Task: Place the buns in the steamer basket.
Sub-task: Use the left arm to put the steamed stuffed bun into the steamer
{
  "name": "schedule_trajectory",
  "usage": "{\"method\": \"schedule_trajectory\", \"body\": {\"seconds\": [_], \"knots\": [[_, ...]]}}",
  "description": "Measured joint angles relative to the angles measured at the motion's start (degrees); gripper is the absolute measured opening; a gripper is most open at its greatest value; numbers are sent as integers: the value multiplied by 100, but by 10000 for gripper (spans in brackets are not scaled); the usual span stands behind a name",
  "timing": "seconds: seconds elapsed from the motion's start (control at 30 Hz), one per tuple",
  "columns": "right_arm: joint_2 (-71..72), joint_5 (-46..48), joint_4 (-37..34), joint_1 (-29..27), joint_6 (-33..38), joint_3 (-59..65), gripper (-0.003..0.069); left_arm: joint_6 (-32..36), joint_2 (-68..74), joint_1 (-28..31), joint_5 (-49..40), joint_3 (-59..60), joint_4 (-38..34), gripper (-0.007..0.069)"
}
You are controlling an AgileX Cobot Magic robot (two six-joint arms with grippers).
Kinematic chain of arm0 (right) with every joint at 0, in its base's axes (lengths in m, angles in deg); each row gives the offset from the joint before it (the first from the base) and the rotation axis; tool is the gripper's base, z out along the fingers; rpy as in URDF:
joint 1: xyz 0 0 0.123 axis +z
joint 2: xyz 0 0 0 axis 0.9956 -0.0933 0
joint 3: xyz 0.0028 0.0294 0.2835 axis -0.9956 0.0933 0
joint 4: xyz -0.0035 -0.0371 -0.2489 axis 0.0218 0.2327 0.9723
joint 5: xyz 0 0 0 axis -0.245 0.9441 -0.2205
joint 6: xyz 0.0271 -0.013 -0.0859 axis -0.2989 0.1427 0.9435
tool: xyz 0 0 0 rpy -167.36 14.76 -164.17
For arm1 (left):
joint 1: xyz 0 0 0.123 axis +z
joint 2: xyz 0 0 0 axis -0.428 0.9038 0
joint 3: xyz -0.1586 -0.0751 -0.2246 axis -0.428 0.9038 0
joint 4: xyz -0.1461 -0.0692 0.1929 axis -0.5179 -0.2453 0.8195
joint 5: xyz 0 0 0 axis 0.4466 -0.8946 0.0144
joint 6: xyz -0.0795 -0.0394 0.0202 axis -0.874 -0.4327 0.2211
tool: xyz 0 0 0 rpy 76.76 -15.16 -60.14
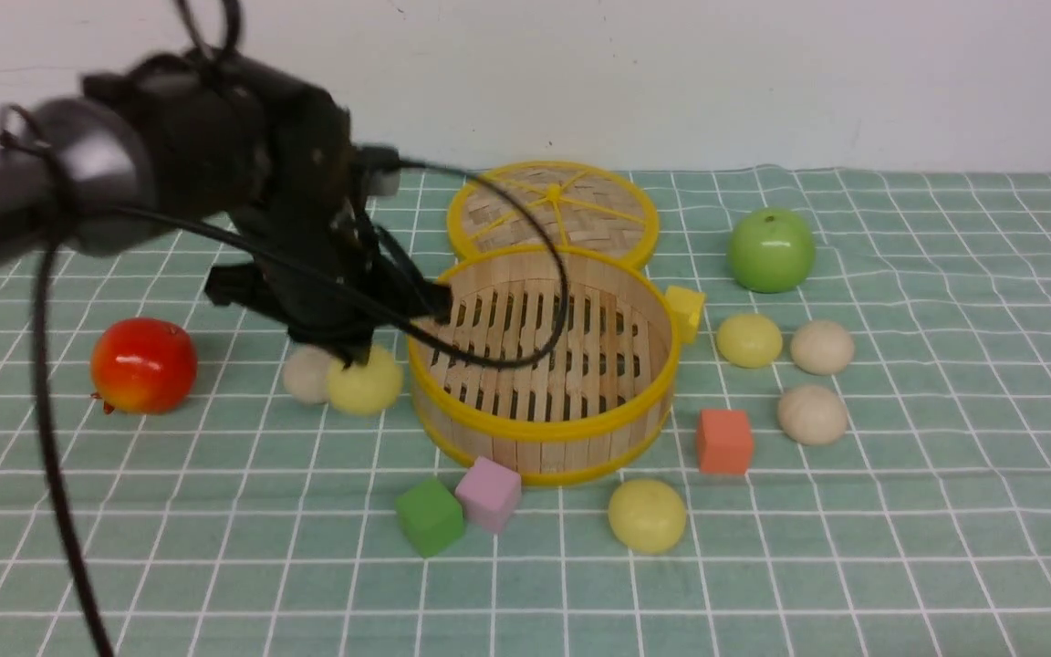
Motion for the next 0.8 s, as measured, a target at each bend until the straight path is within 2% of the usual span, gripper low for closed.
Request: {"method": "schedule_trajectory", "body": {"seconds": [0.17,0.43,0.53,0.8], "knots": [[0,0,0,0,0,0,239,787,-70,0,655,0,-1174,-13],[0,0,0,0,0,0,239,1789,494,0,1560,0,-2660,-13],[0,0,0,0,0,0,239,2047,765,0,1729,0,-2949,-13],[0,0,0,0,0,0,239,2141,1067,0,1786,0,-3033,-1]]}}
